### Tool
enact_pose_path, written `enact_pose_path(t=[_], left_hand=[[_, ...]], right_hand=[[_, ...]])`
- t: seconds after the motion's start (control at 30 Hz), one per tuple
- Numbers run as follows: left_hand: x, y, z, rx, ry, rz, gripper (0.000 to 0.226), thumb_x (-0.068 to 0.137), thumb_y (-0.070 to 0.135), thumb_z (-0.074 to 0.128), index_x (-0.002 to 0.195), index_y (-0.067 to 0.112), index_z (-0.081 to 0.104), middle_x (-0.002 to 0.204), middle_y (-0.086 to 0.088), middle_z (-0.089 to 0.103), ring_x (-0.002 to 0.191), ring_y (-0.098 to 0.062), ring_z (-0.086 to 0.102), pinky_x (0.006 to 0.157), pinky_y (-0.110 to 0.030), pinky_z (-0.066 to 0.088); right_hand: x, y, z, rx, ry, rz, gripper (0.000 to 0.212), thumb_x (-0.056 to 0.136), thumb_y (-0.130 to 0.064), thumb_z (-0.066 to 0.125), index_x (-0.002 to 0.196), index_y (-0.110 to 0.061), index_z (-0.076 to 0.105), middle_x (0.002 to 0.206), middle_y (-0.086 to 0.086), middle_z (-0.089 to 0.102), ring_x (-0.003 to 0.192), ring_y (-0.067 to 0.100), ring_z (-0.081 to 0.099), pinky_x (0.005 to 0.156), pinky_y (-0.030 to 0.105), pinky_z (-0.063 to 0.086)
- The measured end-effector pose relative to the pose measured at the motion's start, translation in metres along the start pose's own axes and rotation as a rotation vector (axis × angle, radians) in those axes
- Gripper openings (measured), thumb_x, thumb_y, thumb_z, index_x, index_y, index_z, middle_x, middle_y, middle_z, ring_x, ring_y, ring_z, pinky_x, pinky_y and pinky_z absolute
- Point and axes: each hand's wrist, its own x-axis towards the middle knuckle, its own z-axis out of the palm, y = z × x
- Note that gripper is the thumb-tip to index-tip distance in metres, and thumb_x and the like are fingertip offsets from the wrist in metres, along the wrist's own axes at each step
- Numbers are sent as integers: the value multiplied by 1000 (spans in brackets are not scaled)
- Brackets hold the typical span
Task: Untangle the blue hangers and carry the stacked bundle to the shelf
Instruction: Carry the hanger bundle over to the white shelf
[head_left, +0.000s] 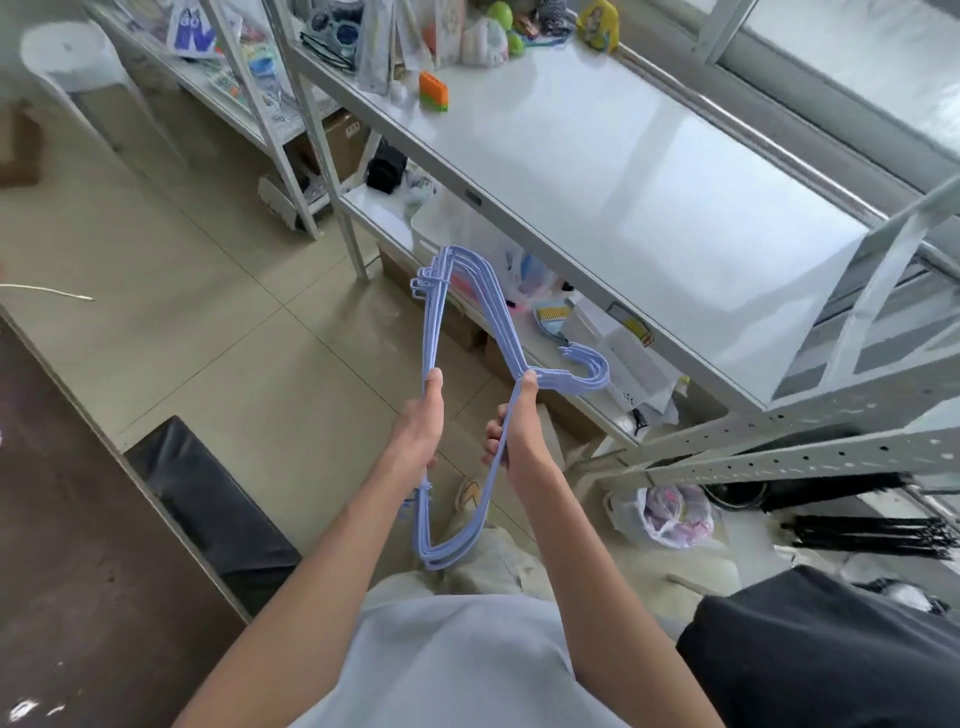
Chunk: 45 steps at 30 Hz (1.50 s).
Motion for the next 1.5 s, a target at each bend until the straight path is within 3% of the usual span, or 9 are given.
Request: enact_pose_path(t=[0.13, 0.17, 0.2, 0.33, 0.8, 0.83, 0.9, 1.0, 1.5], left_hand=[[21, 33, -7, 6, 39, -22, 81, 88, 80, 26, 105, 8, 57, 67, 0, 38, 54, -18, 32, 49, -29, 31], [29, 40, -9, 26, 36, -17, 77, 87, 81, 26, 109, 7, 20, 67, 1, 36, 54, -19, 31, 50, -29, 31], [29, 51, -11, 40, 35, -9, 59, 87, 82, 27, 76, 24, 31, 66, 1, 34, 54, -19, 30, 51, -29, 31], [43, 83, -17, 36, 23, 8, 64, 89, 80, 27, 70, 19, 36, 63, 2, 30, 53, -18, 27, 51, -28, 28], [129, 191, -59, 272, -194, 150, 85, 81, 89, 24, 64, 9, 49, 57, 5, 35, 48, -16, 30, 46, -28, 27], [137, 199, -62, 290, -215, 166, 88, 81, 89, 24, 103, 4, 34, 58, 4, 37, 48, -17, 31, 47, -28, 29], [157, 216, -63, 333, -239, 252, 75, 85, 85, 23, 66, 15, 40, 59, 3, 40, 51, -19, 34, 55, -31, 33], [176, 249, -63, 325, -301, 291, 72, 92, 79, 24, 80, 13, 51, 63, 2, 40, 57, -19, 35, 58, -34, 33], [267, 371, 63, 349, -386, 425, 72, 98, 70, 23, 85, 7, 56, 60, -8, 55, 53, -25, 54, 59, -37, 52]], right_hand=[[18, -33, 16, -21, -15, -45, 65, 104, -72, 23, 65, -21, 35, 37, -11, 36, 35, 7, 30, 51, 30, 25], [21, -43, 22, -15, -24, -53, 66, 102, -74, 23, 65, -21, 35, 37, -12, 36, 38, 8, 31, 51, 30, 26], [28, -49, 27, 5, -17, -50, 67, 98, -79, 23, 65, -21, 35, 38, -11, 37, 41, 11, 31, 52, 30, 28], [45, -70, 40, -16, 33, -66, 73, 85, -91, 19, 69, -21, 36, 52, -5, 38, 46, 17, 31, 54, 32, 32], [93, -137, 110, 241, 206, -100, 84, 85, -94, 19, 86, -15, 49, 57, -3, 43, 46, 15, 35, 51, 31, 33], [97, -144, 114, 262, 216, -111, 85, 84, -94, 19, 88, -14, 48, 57, -2, 45, 45, 15, 36, 50, 30, 33], [104, -159, 121, 299, 205, -123, 85, 84, -93, 19, 92, -12, 48, 57, 2, 49, 44, 16, 39, 48, 29, 36], [113, -187, 125, 323, 159, -146, 86, 91, -86, 15, 101, -8, 51, 62, 12, 58, 43, 23, 51, 50, 30, 46], [225, -322, 48, -245, 497, -292, 88, 102, -67, 0, 85, -6, 61, 71, 20, 76, 65, 36, 75, 74, 46, 65]])
